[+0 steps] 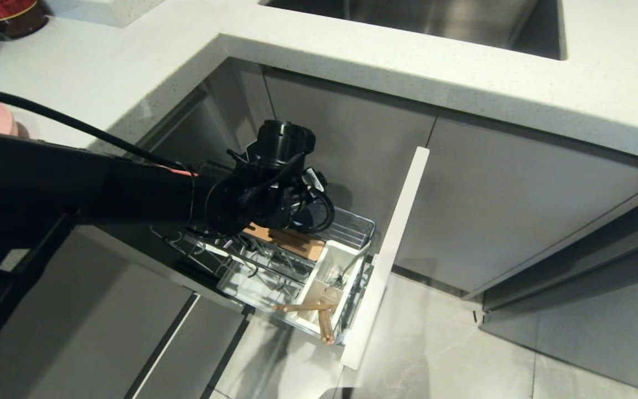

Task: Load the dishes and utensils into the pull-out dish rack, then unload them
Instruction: Take the bowl out of the cupboard

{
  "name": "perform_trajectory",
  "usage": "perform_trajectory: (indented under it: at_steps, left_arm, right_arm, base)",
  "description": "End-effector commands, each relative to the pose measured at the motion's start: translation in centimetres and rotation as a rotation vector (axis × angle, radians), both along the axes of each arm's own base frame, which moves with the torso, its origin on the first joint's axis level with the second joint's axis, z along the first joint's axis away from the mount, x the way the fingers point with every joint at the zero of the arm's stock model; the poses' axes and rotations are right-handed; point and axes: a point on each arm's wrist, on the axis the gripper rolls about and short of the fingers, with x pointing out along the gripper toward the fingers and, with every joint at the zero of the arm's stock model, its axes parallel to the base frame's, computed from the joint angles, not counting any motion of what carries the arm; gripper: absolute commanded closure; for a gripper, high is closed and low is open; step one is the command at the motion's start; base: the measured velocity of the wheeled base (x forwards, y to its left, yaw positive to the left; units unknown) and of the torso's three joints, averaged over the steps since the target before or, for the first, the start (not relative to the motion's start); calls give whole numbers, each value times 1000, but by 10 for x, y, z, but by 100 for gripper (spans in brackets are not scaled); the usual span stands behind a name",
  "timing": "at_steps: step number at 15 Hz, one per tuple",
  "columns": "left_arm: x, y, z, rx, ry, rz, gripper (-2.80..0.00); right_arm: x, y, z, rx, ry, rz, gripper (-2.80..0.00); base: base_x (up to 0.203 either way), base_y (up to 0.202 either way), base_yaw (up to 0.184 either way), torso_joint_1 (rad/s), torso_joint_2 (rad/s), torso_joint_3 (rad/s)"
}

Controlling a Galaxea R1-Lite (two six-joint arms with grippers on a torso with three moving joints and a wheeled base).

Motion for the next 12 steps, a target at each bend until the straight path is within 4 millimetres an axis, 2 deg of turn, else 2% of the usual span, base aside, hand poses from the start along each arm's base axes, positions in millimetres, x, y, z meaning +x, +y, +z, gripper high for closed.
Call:
perform_trajectory:
  at_steps: [1, 12]
  left_arm:
    - [4, -2, -5, -3, -14, 3, -280]
    - [15, -10, -16, 2, -24, -6, -280]
  right_arm:
    - [0, 0, 0, 0, -5, 0, 0]
    - [0, 0, 0, 0, -5, 0, 0]
  base:
    - [0, 0, 0, 0, 0, 0]
    - [0, 0, 0, 0, 0, 0]
